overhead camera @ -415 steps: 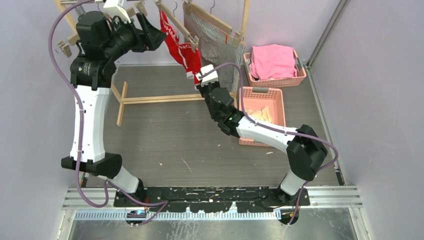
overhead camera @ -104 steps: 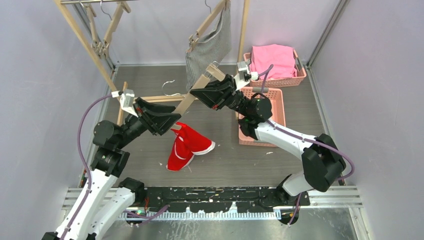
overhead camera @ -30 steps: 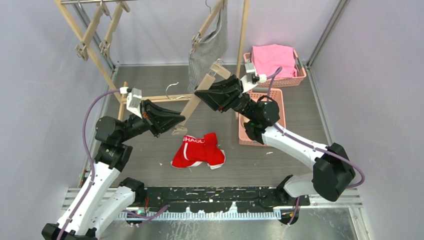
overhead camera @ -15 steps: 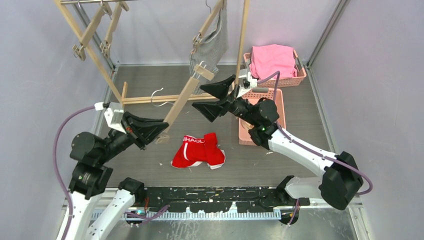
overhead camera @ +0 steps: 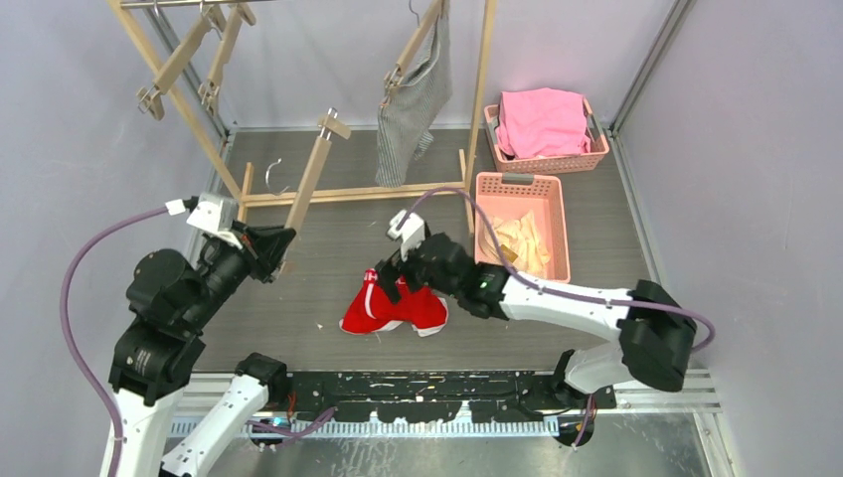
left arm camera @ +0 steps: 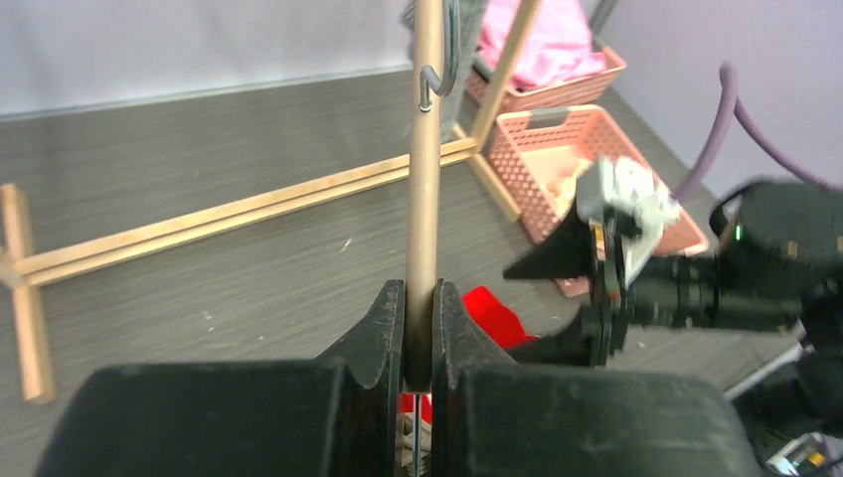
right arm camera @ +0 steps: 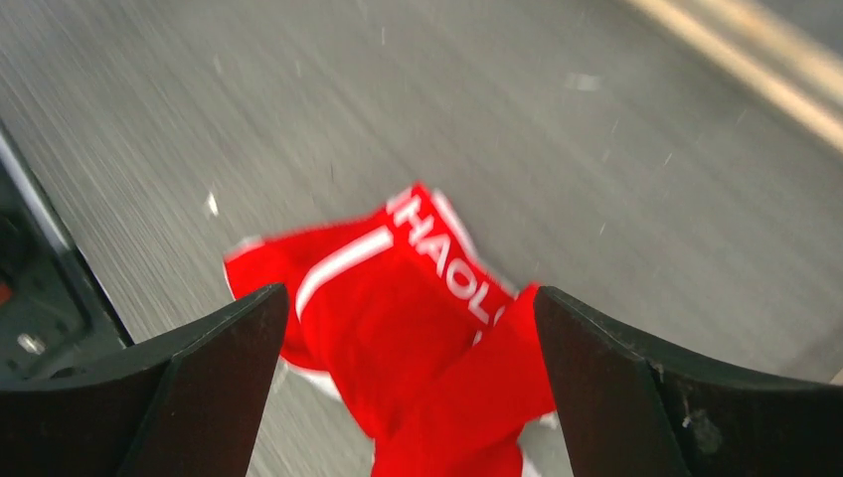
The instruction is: Remove the underwear clipped to the hanger
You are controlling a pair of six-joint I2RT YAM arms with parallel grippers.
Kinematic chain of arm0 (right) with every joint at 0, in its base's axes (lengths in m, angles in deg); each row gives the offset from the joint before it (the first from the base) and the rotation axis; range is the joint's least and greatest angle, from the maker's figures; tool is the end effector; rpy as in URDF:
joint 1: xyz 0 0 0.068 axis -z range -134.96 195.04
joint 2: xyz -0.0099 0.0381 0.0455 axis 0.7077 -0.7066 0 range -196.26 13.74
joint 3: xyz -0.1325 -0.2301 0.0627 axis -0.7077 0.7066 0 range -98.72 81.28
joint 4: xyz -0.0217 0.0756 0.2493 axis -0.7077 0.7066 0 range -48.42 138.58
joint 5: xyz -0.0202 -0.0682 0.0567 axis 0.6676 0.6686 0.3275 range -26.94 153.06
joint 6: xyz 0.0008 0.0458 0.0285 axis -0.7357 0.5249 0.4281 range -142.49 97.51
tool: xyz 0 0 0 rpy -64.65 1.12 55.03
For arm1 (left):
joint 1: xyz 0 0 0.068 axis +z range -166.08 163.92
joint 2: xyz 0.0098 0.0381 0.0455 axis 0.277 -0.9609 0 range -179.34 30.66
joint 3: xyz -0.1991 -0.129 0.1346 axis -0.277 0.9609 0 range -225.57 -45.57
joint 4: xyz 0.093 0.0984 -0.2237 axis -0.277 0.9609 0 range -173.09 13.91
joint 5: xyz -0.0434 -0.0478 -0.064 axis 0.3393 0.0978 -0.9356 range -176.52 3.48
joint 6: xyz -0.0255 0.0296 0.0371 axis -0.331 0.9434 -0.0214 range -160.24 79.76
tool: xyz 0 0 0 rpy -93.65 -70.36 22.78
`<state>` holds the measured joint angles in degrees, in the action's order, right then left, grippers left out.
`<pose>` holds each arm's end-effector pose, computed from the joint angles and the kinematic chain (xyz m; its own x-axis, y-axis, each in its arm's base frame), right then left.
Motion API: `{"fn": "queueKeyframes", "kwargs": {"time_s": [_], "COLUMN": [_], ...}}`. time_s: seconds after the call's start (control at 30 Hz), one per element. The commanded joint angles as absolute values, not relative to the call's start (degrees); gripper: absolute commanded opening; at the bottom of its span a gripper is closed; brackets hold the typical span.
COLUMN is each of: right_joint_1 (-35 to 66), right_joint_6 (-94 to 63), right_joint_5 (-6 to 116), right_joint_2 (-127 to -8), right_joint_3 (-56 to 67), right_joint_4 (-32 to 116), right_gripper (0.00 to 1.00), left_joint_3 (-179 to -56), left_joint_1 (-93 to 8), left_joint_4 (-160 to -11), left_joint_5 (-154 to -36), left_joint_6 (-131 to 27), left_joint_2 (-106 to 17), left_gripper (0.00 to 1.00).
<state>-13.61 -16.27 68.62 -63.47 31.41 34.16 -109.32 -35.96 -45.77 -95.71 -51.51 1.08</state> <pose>0.1640 0.2627 0.2744 -0.2631 -0.2247 -0.9382 -0.7787 0.6235 0.0690 0.0624 -0.0286 0.4251 -0.1455 -0.1524 -0.9775 0.4662 0.8609 -0.2036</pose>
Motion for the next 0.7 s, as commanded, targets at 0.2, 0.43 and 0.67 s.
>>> {"fn": "queueKeyframes", "kwargs": {"time_s": [0.2, 0.43, 0.67], "right_joint_1": [-21.92, -23.01, -22.98], "right_joint_6": [-15.77, -12.43, -8.73], "right_joint_5": [74.49, 74.83, 77.48], "right_joint_2": [-74.36, -81.33, -83.77], "right_joint_3": [32.89, 33.62, 34.48], "right_joint_4": [37.38, 35.70, 37.08], "right_gripper": [1.00, 0.97, 0.05], "left_joint_3": [-118.70, -123.72, -132.96], "left_joint_1": [-35.94, -36.00, -35.80], "left_joint_4": [-41.62, -42.39, -40.49], "left_joint_5": [-80.86, -78.68, -78.26], "left_joint_6": [-46.93, -45.65, -42.61], "left_joint_2": [-10.06, -18.25, -28.94], "left_gripper": [0.00, 0.00, 0.00]}}
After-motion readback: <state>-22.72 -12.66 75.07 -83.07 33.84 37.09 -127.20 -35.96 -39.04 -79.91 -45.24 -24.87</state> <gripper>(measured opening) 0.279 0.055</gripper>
